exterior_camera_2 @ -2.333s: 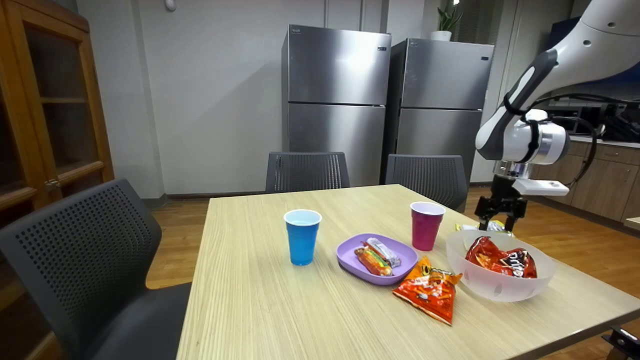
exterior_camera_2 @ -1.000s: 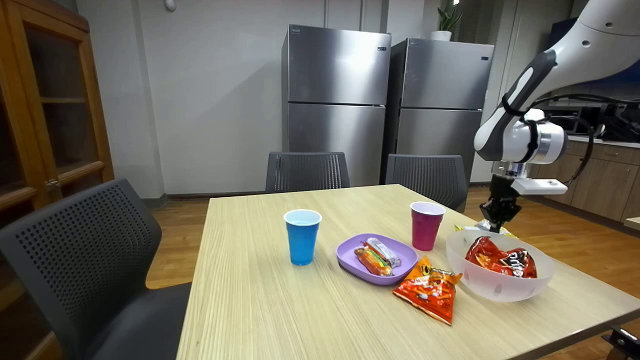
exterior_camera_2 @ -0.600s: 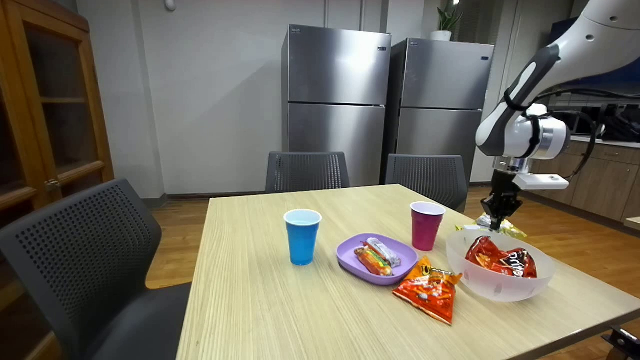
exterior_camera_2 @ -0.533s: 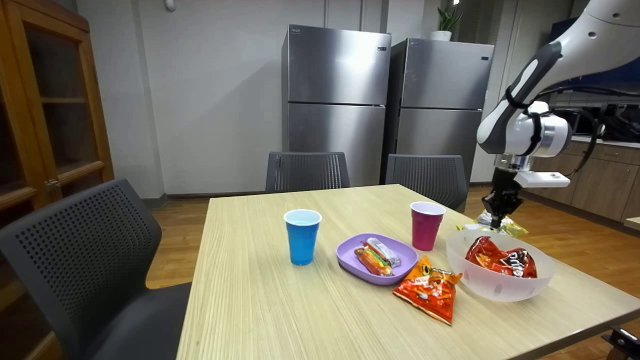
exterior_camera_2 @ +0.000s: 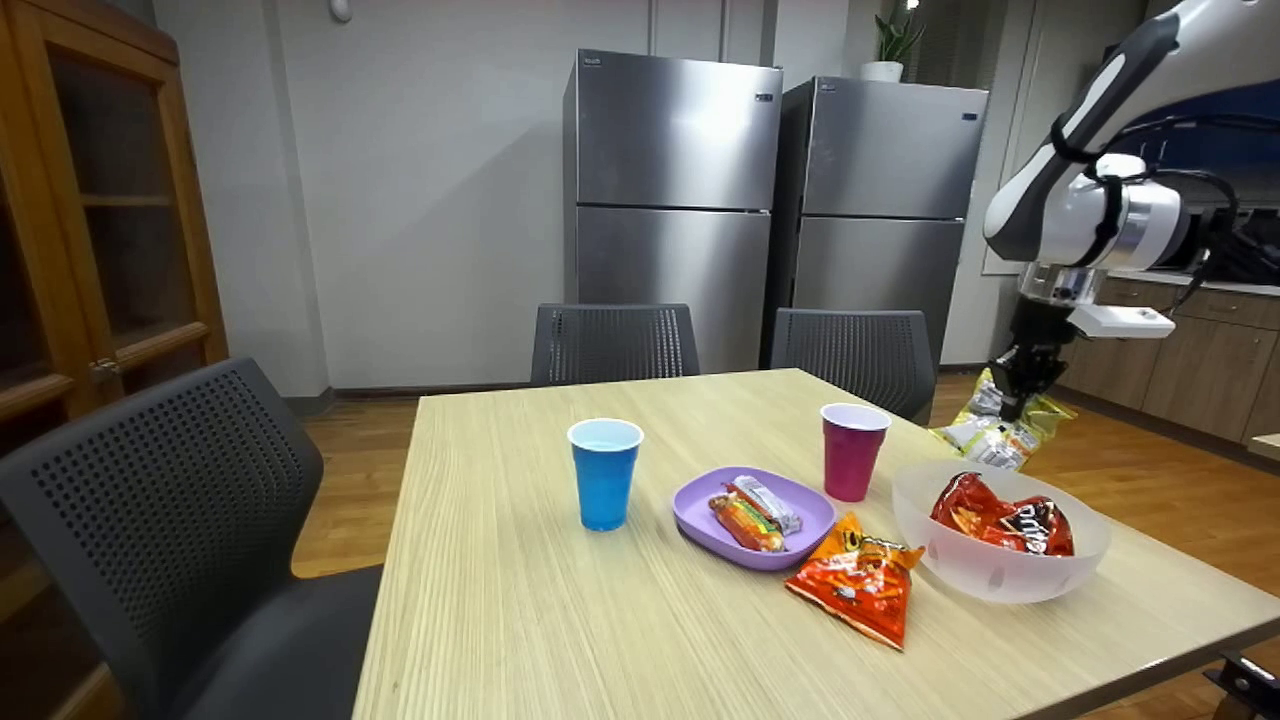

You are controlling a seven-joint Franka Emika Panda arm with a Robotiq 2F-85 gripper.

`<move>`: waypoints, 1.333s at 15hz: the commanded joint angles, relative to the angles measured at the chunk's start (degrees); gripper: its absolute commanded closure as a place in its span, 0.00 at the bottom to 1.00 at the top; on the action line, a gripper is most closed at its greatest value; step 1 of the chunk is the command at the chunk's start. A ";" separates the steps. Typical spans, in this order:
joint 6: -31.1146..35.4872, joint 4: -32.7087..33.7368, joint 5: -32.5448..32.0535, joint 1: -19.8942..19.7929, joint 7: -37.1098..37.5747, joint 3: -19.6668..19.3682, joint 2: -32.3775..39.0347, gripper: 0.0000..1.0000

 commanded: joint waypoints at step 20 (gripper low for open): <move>-11.15 -19.12 11.95 7.14 -33.71 -4.71 -24.59 1.00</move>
